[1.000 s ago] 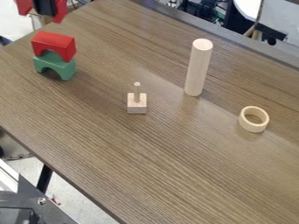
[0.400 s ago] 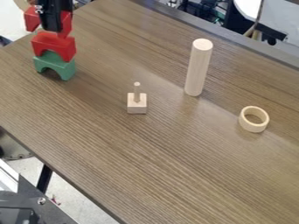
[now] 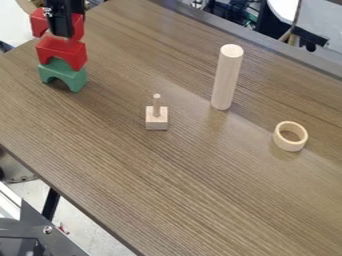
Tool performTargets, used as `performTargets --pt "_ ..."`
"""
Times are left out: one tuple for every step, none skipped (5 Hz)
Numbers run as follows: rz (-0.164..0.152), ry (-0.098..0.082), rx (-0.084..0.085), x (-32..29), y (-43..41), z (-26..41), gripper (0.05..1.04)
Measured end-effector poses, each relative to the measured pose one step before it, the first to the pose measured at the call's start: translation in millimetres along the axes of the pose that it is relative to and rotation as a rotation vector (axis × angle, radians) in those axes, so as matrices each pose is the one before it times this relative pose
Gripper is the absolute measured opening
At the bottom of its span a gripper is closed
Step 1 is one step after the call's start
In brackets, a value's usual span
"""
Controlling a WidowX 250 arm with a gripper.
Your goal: Put the red arch on top of the other red arch but it falls
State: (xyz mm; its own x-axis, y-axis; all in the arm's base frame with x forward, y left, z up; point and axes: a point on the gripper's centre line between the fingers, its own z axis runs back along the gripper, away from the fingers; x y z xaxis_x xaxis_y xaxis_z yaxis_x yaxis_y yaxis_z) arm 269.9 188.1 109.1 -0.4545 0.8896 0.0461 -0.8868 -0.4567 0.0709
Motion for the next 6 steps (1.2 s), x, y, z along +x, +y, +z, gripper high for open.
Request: performTargets --pt "0.0003 0.0013 -0.0003 -1.24 -0.43 -0.45 0.597" --pt "0.0072 0.0053 0.0088 -0.87 1.48 -0.36 0.653" --pt "0.0045 0.0086 -0.0037 -0.53 -1.30 4.96 0.950" --pt "0.0049 0.0016 0.0014 -0.26 0.22 0.00 1.003" --pt "0.0003 0.0017 0.0029 -0.28 0.47 0.00 0.999" --pt "0.0130 0.0002 -0.0309 -0.78 -2.46 13.37 0.999"
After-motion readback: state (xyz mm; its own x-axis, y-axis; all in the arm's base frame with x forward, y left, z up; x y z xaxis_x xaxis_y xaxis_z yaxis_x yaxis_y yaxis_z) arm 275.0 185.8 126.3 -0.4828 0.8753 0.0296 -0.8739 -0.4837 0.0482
